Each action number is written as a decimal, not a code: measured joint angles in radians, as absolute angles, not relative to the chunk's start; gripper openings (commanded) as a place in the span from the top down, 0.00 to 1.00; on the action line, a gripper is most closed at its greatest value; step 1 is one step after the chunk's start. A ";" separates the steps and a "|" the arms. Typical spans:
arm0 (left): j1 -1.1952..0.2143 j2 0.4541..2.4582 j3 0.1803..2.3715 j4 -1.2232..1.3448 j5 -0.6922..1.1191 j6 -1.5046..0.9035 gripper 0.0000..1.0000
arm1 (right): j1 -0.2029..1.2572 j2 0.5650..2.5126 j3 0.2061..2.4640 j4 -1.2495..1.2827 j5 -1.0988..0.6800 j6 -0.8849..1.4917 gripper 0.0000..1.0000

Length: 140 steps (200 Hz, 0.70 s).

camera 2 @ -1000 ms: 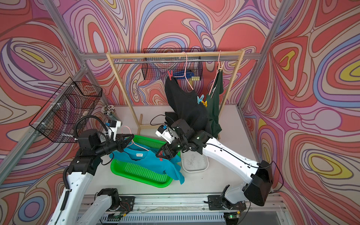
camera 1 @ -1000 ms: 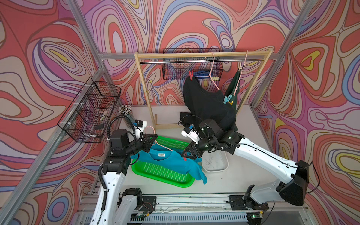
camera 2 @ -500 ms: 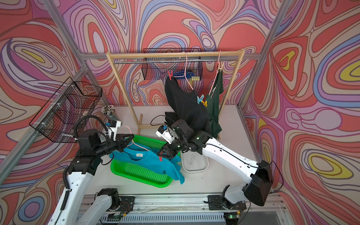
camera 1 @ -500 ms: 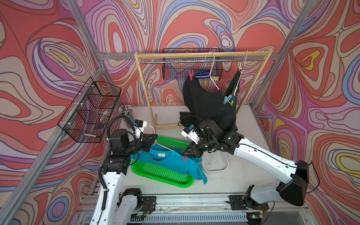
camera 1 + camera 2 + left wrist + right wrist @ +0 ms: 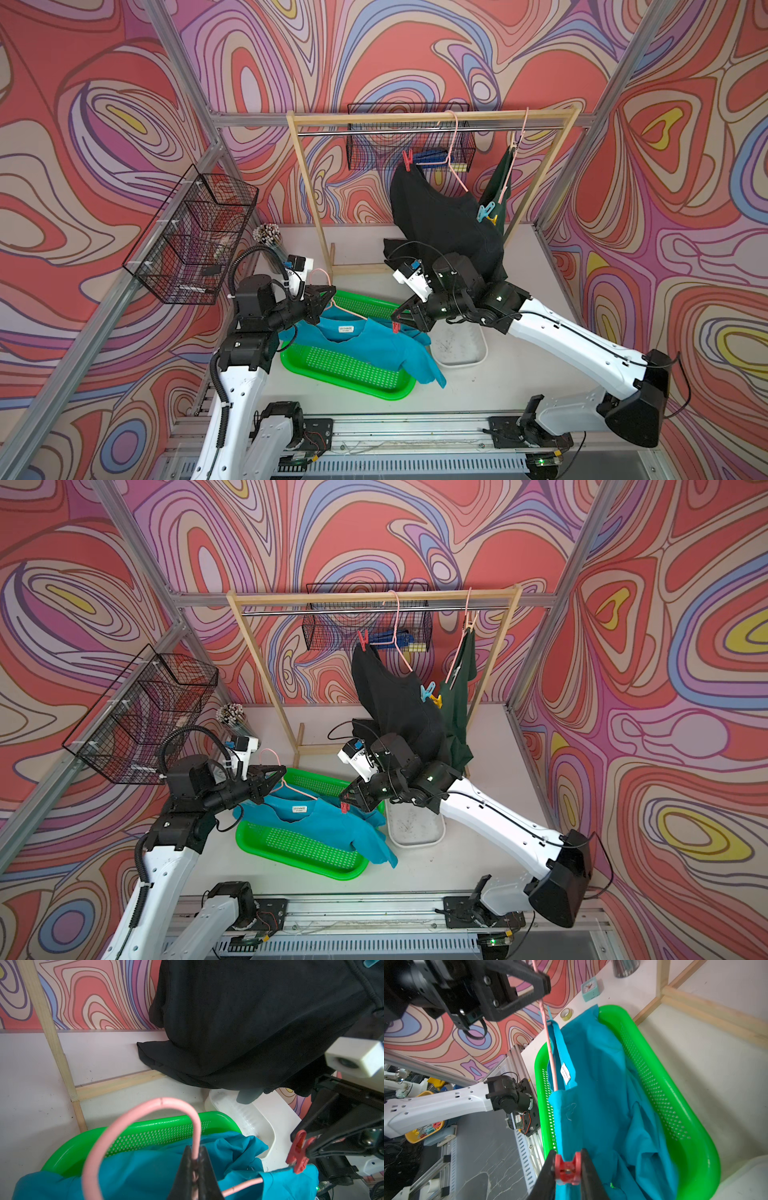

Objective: Remove the clothespins securing t-shirts to the hanger
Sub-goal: Remove the clothespin from the hanger, then place the clothespin in the storage box.

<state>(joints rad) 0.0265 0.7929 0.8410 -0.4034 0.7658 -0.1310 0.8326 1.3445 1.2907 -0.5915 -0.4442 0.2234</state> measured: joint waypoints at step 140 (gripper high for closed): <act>0.027 0.793 0.841 -0.403 0.766 -0.131 1.00 | 0.833 1.258 1.256 -0.665 0.082 0.290 0.82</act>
